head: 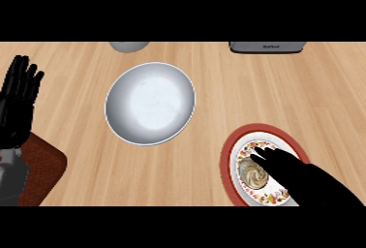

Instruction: Pick the cupcake from the plate and place it in the bowl

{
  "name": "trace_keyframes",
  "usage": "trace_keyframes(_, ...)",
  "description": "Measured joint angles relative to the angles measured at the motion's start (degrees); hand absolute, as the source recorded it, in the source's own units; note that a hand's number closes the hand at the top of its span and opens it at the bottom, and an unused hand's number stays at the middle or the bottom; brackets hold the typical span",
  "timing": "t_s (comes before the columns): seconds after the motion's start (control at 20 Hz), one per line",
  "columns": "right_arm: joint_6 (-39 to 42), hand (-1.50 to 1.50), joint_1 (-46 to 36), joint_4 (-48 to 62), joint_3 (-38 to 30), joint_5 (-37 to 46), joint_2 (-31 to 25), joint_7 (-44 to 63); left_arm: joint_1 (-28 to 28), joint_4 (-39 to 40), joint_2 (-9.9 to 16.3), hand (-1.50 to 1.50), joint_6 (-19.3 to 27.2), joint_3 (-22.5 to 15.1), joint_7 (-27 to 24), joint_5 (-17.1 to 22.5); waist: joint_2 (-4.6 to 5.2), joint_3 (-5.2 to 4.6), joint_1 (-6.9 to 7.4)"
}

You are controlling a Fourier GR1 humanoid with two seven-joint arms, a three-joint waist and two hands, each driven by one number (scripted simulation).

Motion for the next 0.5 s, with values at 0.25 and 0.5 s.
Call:
trace_keyframes(0.25,-1.4,-1.5,-0.6,6.1,-1.0,3.6,1.8,-5.7,0.1,1.1,-0.9,0.0,-1.1,0.9,-1.1,-1.0,0.01,0.0,0.01)
trace_keyframes(0.5,-3.7,-1.5,-0.3,9.9,-0.5,6.9,4.2,-11.2,0.1,0.9,-1.4,0.0,-2.0,2.0,-0.7,-1.4,0.01,0.0,0.01)
